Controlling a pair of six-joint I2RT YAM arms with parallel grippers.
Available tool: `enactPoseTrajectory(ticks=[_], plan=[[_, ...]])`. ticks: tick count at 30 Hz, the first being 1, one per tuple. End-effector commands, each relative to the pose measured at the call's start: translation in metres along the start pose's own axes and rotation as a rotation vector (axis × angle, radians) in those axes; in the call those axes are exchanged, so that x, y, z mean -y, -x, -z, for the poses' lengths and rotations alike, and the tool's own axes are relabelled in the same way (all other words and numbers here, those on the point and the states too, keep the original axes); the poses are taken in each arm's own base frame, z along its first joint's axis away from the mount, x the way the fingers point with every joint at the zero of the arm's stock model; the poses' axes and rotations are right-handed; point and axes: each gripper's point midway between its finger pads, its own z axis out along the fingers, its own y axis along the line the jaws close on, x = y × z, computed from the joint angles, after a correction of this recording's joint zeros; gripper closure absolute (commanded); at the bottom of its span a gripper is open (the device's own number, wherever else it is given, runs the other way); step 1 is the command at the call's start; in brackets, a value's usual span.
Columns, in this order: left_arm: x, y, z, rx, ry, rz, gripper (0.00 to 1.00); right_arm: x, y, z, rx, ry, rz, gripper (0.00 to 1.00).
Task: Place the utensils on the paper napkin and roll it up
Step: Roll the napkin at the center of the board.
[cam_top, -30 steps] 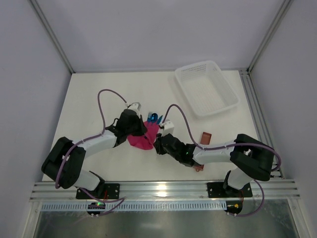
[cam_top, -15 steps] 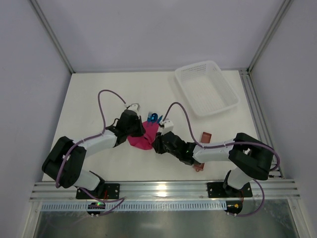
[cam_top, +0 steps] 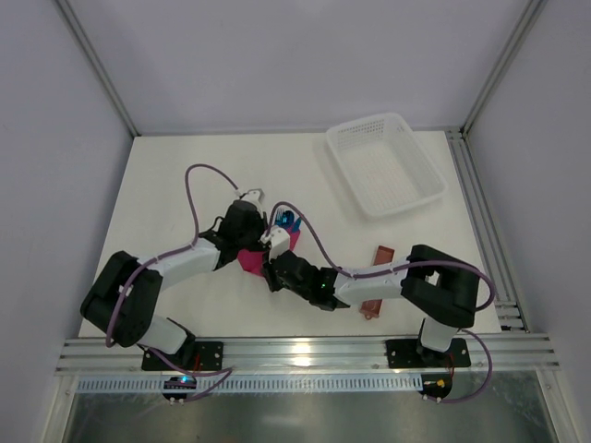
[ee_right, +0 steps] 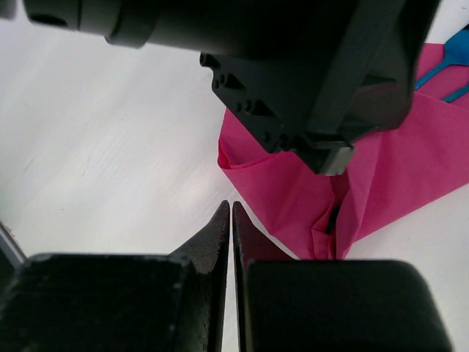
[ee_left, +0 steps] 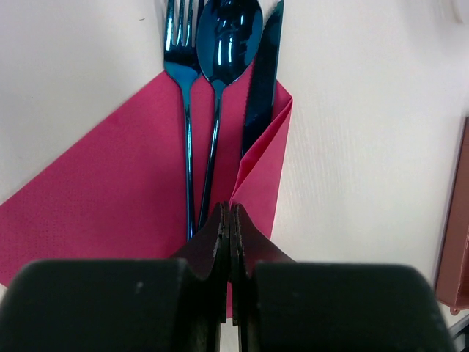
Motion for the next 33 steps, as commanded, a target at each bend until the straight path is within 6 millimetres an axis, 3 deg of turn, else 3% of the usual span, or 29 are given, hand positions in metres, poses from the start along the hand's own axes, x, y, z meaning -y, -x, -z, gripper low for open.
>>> enactPoseTrajectory(ticks=[1,5,17,33], plan=[[0.015,0.019,-0.002,0.036,-0.052,0.008,0.99,-0.006,0.015,-0.014,0.066,-0.009,0.048,0.96],[0.016,0.019,-0.002,0.033,-0.053,0.007,0.99,-0.004,0.004,-0.022,0.057,-0.017,0.067,0.96],[0.017,0.018,-0.005,0.024,-0.059,0.015,0.99,0.000,0.001,-0.034,0.082,-0.070,0.087,0.96],[0.013,0.018,-0.001,0.014,-0.025,0.026,1.00,0.044,-0.022,-0.036,0.027,-0.326,0.060,0.96]])
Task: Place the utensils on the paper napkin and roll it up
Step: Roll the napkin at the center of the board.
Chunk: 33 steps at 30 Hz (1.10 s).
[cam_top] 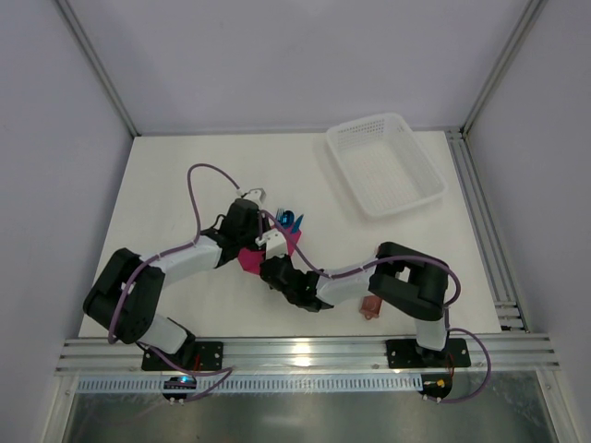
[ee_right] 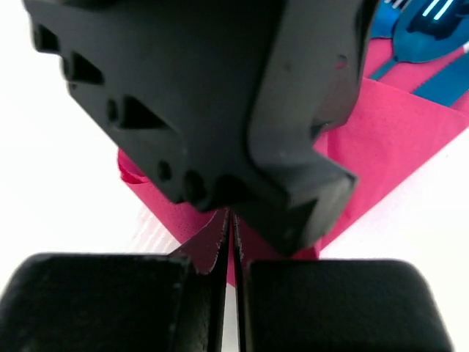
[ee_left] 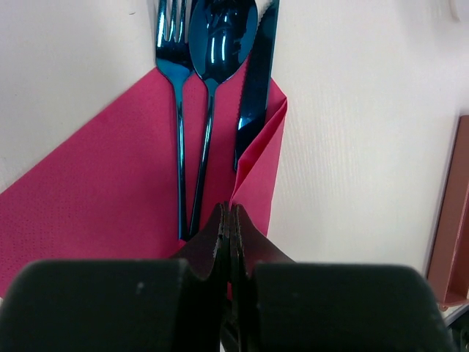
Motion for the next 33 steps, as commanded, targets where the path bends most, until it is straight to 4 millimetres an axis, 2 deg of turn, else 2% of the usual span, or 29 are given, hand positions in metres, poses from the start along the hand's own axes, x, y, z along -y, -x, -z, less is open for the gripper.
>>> enactPoseTrajectory(ticks=[1,15,22,27,29,30,32,33], plan=[[0.007,0.019,0.003,0.041,-0.004,0.004,1.00,0.007,0.008,-0.003,0.028,-0.072,-0.032,0.96],[-0.015,0.008,0.008,0.020,0.102,0.024,1.00,0.026,-0.005,0.001,-0.004,-0.170,-0.048,0.96],[-0.029,-0.010,0.007,-0.011,0.149,0.056,1.00,0.033,-0.003,0.005,0.003,-0.208,-0.063,0.96],[-0.037,-0.016,0.003,-0.026,0.180,0.055,1.00,0.017,0.005,0.007,0.009,-0.106,-0.059,0.96],[-0.039,-0.017,0.002,-0.030,0.190,0.048,1.00,0.008,0.015,0.013,0.033,-0.047,-0.069,0.96],[-0.041,-0.018,0.000,-0.036,0.197,0.047,1.00,0.003,0.010,0.017,0.016,0.008,-0.054,0.96],[-0.044,-0.019,-0.001,-0.036,0.209,0.044,1.00,-0.005,0.025,0.026,0.052,0.067,-0.069,0.96],[-0.045,-0.019,-0.001,-0.035,0.213,0.043,1.00,-0.007,0.021,0.030,0.038,0.098,-0.068,0.96]])
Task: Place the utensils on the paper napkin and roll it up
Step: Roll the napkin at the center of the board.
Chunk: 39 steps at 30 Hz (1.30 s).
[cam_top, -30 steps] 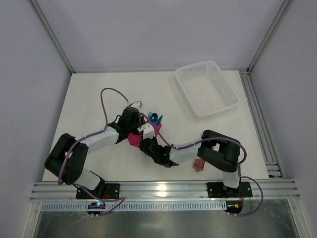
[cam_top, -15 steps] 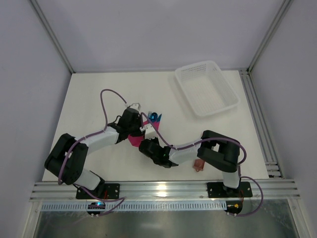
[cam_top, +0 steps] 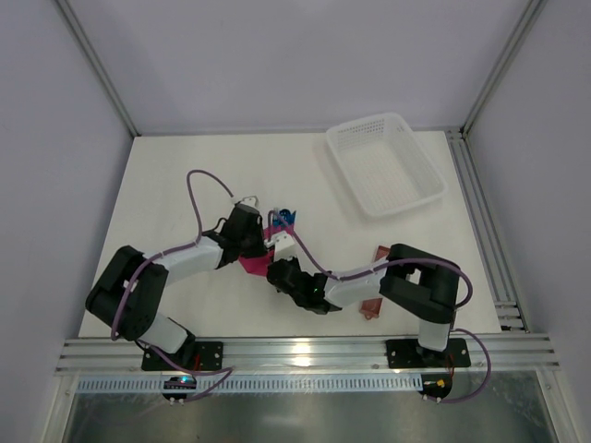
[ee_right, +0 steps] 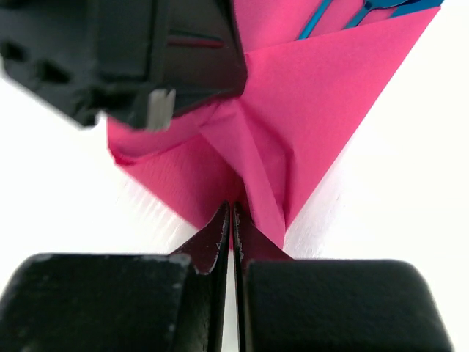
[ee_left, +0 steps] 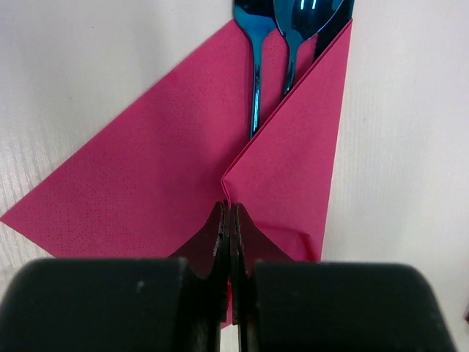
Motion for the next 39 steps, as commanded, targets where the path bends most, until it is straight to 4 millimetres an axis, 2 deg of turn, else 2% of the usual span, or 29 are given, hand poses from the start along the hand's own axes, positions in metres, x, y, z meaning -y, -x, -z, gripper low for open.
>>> enactPoseTrajectory(ticks=[1,2,3,8,17,20,28,32,39], plan=[[-0.011,0.002,-0.004,0.013,0.052,-0.008,1.00,-0.023,0.034,0.022,0.082,0.150,-0.038,0.96],[-0.010,0.003,-0.004,0.016,0.050,-0.011,1.00,-0.022,0.041,0.028,0.095,0.160,-0.056,0.96],[-0.010,0.002,-0.005,0.013,0.051,-0.012,1.00,-0.018,0.037,0.031,0.090,0.160,-0.059,0.96],[-0.012,0.004,-0.005,0.019,0.057,-0.014,1.00,-0.002,0.043,0.041,0.115,0.118,-0.088,0.96],[-0.012,0.009,-0.004,0.021,0.070,-0.011,1.00,0.022,0.044,0.022,0.068,0.060,-0.125,0.96],[-0.013,0.009,-0.005,0.014,0.068,-0.005,1.00,0.019,0.041,0.020,0.059,0.082,-0.120,0.96],[-0.015,0.004,-0.008,-0.001,0.070,0.008,0.99,-0.012,0.033,0.018,0.038,0.252,-0.108,0.96],[-0.016,0.004,-0.008,-0.003,0.076,0.011,0.98,-0.015,0.026,0.015,0.020,0.260,-0.102,0.96],[-0.021,0.007,-0.009,-0.010,0.098,0.020,0.94,-0.007,0.009,0.010,-0.024,0.222,-0.078,0.96]])
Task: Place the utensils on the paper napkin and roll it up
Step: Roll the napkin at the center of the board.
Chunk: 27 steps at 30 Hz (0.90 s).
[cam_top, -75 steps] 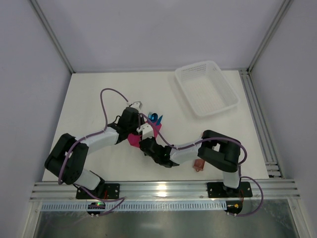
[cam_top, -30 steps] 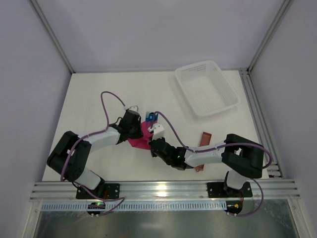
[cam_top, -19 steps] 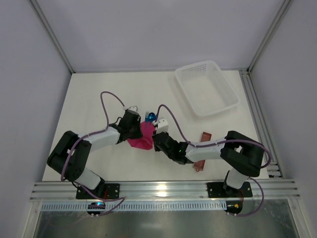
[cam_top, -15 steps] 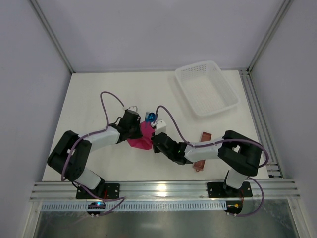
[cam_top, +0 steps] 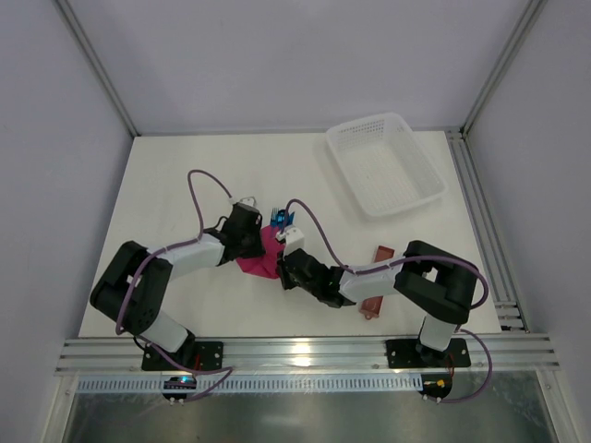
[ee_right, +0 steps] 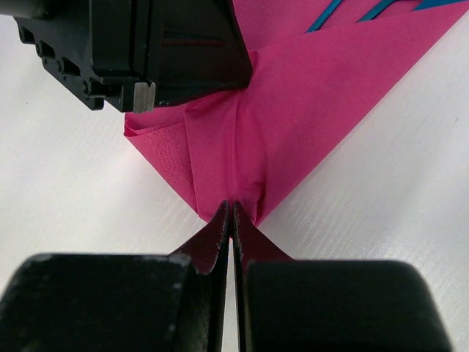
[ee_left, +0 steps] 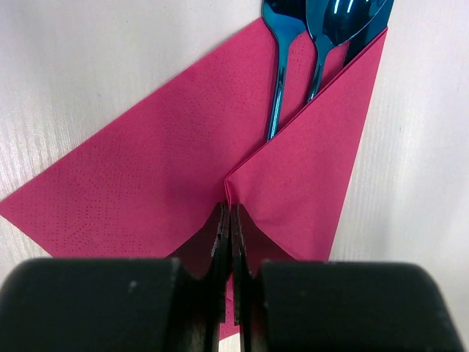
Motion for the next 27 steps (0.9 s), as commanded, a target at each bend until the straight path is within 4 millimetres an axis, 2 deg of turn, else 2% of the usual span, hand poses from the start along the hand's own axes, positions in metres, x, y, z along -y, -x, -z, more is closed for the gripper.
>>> enactPoseTrajectory(ticks=[1,7,11,15,17,18,19,23,24,25,27], plan=[[-0.005,0.011,-0.002,0.014,0.038,0.007,0.94,-0.006,0.003,-0.004,0.013,0.012,0.004,0.96],[-0.003,0.019,0.001,0.028,0.044,0.002,0.93,0.002,-0.010,-0.009,-0.032,-0.030,0.007,0.96],[-0.013,0.019,0.003,0.025,0.104,-0.005,0.90,0.007,-0.015,-0.007,-0.042,-0.046,-0.004,0.96],[-0.021,0.023,0.007,0.031,0.156,0.005,0.78,0.009,-0.018,-0.007,-0.054,-0.056,0.001,0.96],[-0.019,0.033,0.016,0.054,0.168,0.017,0.76,0.009,-0.017,-0.007,-0.054,-0.060,0.000,0.96],[-0.022,0.032,0.021,0.047,0.185,0.017,0.71,0.010,-0.018,-0.007,-0.057,-0.063,0.002,0.96],[-0.018,0.038,0.029,0.067,0.171,0.024,0.68,0.009,-0.017,-0.007,-0.056,-0.062,0.003,0.96],[0.004,0.045,0.048,0.098,0.049,0.052,0.67,0.009,-0.018,-0.007,-0.059,-0.063,0.002,0.96],[0.006,0.037,0.048,0.079,0.018,0.062,0.68,0.010,-0.019,-0.007,-0.061,-0.065,0.000,0.96],[0.019,0.035,0.049,0.067,-0.054,0.078,0.72,0.010,-0.019,-0.007,-0.061,-0.065,0.000,0.96],[0.023,0.019,0.048,0.029,-0.106,0.096,0.74,0.011,-0.019,-0.007,-0.062,-0.069,0.000,0.96]])
